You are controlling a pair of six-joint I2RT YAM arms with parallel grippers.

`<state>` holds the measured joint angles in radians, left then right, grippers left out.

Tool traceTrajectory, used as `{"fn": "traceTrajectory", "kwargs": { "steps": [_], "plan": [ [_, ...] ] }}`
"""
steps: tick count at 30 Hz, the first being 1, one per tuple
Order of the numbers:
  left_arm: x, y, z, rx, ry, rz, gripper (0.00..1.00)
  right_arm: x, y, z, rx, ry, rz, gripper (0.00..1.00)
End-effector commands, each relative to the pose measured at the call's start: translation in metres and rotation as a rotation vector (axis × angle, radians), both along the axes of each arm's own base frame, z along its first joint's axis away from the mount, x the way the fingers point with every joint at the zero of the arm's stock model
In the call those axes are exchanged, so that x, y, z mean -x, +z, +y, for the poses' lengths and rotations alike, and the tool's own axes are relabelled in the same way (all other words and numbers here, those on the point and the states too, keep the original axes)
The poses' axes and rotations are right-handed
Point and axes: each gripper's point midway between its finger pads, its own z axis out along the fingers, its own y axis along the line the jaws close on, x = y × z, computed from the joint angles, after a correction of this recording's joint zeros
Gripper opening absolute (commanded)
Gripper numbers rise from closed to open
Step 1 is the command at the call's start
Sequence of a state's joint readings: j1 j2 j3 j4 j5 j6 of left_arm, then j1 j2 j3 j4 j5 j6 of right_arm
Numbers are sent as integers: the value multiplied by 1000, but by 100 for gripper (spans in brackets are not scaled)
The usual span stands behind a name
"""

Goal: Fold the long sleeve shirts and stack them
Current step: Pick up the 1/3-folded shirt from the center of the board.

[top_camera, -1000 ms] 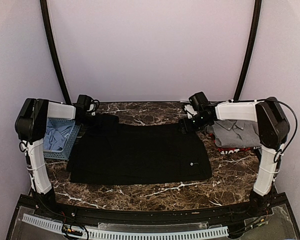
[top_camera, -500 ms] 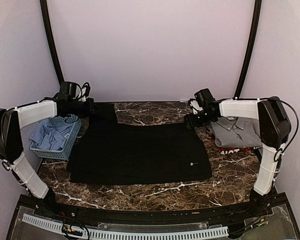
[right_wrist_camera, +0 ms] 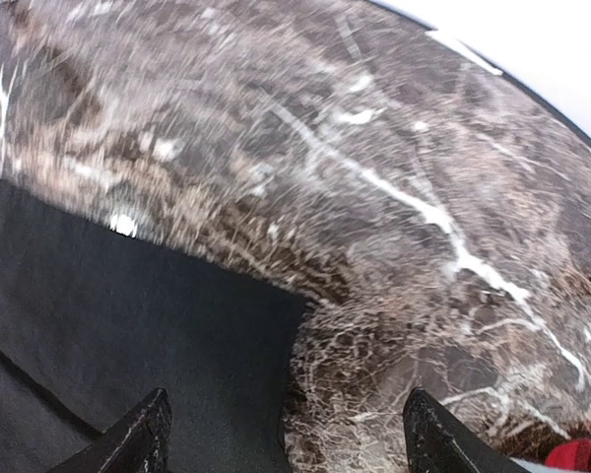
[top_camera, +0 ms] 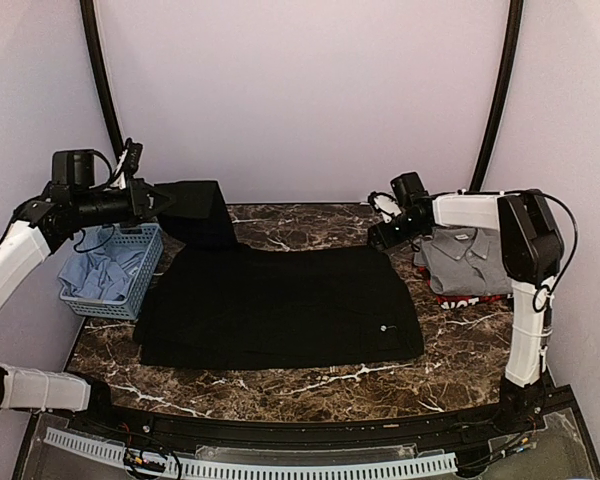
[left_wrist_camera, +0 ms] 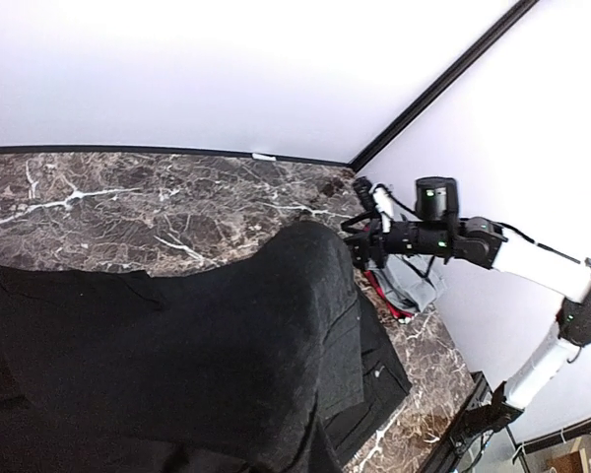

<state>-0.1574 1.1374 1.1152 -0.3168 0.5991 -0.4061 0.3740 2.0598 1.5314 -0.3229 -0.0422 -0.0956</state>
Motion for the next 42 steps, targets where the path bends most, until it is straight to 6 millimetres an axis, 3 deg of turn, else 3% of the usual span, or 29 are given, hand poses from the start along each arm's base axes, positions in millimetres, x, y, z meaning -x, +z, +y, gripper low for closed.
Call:
{"fn": "traceTrajectory", "kwargs": {
  "steps": [1, 16, 22, 36, 42],
  "plan": [
    [45, 24, -5, 39, -72, 3, 0, 1, -4, 12, 55, 172, -32, 78],
    [112, 103, -9, 76, -194, -163, 0, 19, -28, 20, 73, 305, 74, 78],
    [122, 115, -6, 56, -192, -186, 0, 19, -32, 15, 103, 300, 82, 77],
    [133, 120, -9, 48, -239, -166, 0, 3, -10, 10, 139, 297, 23, 77],
    [148, 141, -12, 57, -284, -220, 0, -3, -6, 14, 146, 317, 26, 77]
  ]
}}
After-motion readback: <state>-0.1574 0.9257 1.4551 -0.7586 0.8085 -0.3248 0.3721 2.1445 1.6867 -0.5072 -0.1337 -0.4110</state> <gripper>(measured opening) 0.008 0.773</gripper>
